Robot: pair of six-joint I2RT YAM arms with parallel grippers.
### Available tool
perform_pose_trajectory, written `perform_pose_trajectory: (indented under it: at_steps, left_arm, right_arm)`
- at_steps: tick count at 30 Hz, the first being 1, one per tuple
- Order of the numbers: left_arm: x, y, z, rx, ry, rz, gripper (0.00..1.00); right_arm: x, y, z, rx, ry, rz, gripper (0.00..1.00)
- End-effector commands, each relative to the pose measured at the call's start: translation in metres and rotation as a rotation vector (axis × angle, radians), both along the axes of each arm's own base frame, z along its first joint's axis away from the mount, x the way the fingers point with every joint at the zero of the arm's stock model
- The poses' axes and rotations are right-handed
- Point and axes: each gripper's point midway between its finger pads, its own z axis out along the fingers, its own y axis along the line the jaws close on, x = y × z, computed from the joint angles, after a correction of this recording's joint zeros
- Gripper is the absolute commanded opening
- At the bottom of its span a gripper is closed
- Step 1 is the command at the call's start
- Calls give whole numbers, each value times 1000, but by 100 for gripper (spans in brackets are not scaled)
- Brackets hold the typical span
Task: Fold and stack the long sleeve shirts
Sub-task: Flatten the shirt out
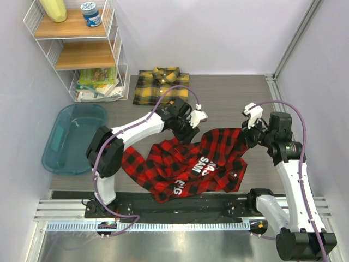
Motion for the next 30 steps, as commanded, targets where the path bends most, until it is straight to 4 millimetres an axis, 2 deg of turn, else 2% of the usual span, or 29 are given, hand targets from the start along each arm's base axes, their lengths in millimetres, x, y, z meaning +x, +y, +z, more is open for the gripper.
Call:
perform_pose_trajectory:
  at_steps: [1, 7, 10, 12, 15, 17, 18, 19, 21, 22, 23, 25, 27, 28, 29, 30]
  left_arm:
    - [-46, -8, 8, 4, -13, -90, 53]
    - [-49, -22, -12, 57, -11, -35, 57]
    - [-48, -22, -25, 94, -13, -25, 59]
    - [-41, -15, -37, 140, -38, 1, 58]
    - [-25, -7, -45, 180, -92, 37, 54]
    - [-19, -2, -44, 186, -94, 51, 46]
    - [-16, -1, -41, 185, -97, 55, 43]
    - [-14, 1, -39, 182, -97, 60, 32]
    - [-11, 3, -32, 167, -99, 60, 18]
    - [-11, 2, -25, 154, -104, 56, 7]
    - [-9, 3, -21, 145, -104, 54, 2]
    - [-6, -2, -7, 100, -102, 32, 0]
    - [9, -9, 14, 53, -133, 47, 0]
    - [18, -14, 20, 30, -151, 57, 0]
    - [36, -18, 37, -10, -192, 88, 0]
    - [50, -22, 43, -31, -218, 113, 0]
  right_arm:
    - [8, 2, 11, 3, -48, 21, 1]
    - [8, 3, 11, 8, -48, 19, 1]
    - [8, 2, 9, 3, -47, 19, 1]
    - [8, 1, 10, 0, -51, 18, 1]
    - [8, 1, 10, -1, -50, 18, 1]
    - [9, 1, 8, -3, -46, 20, 1]
    - [9, 2, 8, -1, -46, 22, 1]
    - [8, 2, 8, 0, -43, 22, 1]
    - [8, 3, 6, 6, -38, 29, 1]
    - [8, 4, 6, 10, -36, 30, 1]
    - [8, 4, 4, 11, -34, 33, 1]
    - [9, 5, 3, 15, -31, 35, 1]
    - [9, 5, 2, 18, -28, 32, 1]
    - [10, 5, 1, 17, -27, 33, 1]
    - [10, 5, 0, 18, -23, 32, 1]
    - [10, 5, -1, 17, -22, 31, 1]
